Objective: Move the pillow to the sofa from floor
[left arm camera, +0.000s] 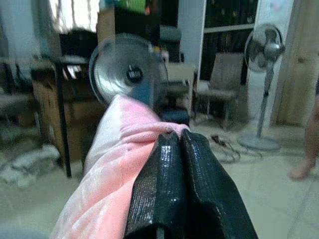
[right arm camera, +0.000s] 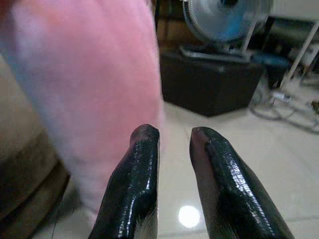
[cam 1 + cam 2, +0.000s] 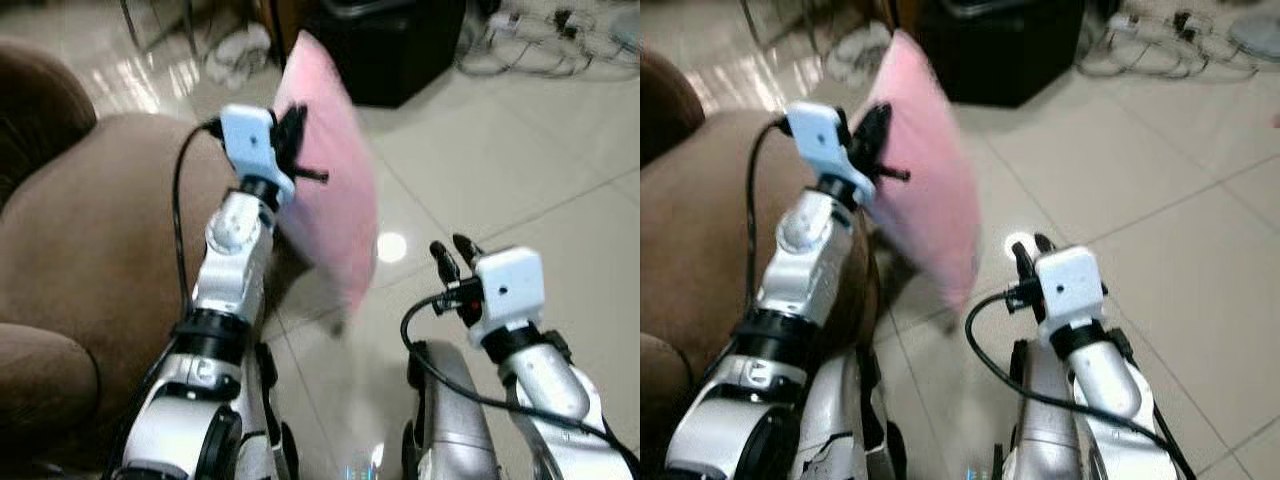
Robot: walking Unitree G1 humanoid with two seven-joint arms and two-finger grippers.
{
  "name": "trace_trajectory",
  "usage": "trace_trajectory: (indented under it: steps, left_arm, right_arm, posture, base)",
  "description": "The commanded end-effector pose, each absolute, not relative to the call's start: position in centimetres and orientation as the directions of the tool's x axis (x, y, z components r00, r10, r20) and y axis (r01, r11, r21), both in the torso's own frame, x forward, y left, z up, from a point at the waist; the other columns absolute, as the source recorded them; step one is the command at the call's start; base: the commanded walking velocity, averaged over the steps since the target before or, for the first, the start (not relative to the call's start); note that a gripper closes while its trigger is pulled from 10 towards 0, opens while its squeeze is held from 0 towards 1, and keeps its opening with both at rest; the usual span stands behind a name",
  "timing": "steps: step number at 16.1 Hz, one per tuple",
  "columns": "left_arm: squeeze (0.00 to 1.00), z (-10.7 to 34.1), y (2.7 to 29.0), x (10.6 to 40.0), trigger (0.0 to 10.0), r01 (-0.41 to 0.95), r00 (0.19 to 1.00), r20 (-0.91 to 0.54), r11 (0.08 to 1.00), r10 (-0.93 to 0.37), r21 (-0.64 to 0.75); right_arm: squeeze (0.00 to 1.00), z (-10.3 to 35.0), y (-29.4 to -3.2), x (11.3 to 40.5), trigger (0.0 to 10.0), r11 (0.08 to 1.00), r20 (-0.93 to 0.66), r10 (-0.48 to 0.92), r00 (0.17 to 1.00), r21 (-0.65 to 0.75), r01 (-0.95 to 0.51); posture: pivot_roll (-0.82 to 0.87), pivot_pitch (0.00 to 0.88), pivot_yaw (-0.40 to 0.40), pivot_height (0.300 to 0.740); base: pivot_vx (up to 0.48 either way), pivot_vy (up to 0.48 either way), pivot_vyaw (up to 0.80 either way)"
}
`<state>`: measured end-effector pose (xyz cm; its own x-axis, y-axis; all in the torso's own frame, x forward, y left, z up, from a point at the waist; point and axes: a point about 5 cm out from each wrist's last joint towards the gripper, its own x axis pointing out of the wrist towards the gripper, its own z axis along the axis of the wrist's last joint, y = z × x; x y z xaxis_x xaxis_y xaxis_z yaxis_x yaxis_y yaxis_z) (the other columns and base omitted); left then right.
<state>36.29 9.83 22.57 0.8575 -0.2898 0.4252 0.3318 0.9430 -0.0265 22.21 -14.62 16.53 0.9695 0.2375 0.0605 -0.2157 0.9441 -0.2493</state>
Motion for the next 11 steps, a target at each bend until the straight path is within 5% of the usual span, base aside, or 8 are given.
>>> trace_trajectory:
  steps: [1,8,9,11]
  left_arm:
    - [0.00,24.9,10.8,36.6,0.0,0.285,0.844,0.477,0.958,-0.245,-0.012]
    - [0.00,25.5,9.9,36.4,0.4,0.315,0.862,0.433,0.948,-0.265,-0.048]
    - [0.00,24.8,9.7,36.3,10.0,0.305,0.879,0.398,0.951,-0.263,-0.046]
    - [0.00,24.0,9.4,36.2,10.0,0.317,0.890,0.357,0.947,-0.283,-0.040]
  right_arm:
    - [0.00,16.6,-14.6,22.5,10.0,0.943,0.072,0.249,0.966,-0.244,-0.225]
    - [0.00,16.8,-15.6,23.4,10.0,0.968,0.068,0.168,0.983,-0.200,-0.152]
    - [0.00,16.8,-15.7,23.4,10.0,0.970,0.068,0.160,0.985,-0.194,-0.144]
    - [0.00,16.9,-15.8,23.8,10.0,0.975,0.069,0.148,0.987,-0.175,-0.134]
  posture:
    - [-0.11,0.027,0.097,0.538]
    - [-0.12,0.012,0.109,0.547]
    - [-0.12,0.017,0.105,0.556]
    - [-0.11,0.018,0.097,0.575]
  base:
    - [0.000,0.000,0.00]
    - [0.000,0.000,0.38]
    - [0.000,0.000,0.00]
    - [0.000,0.000,0.00]
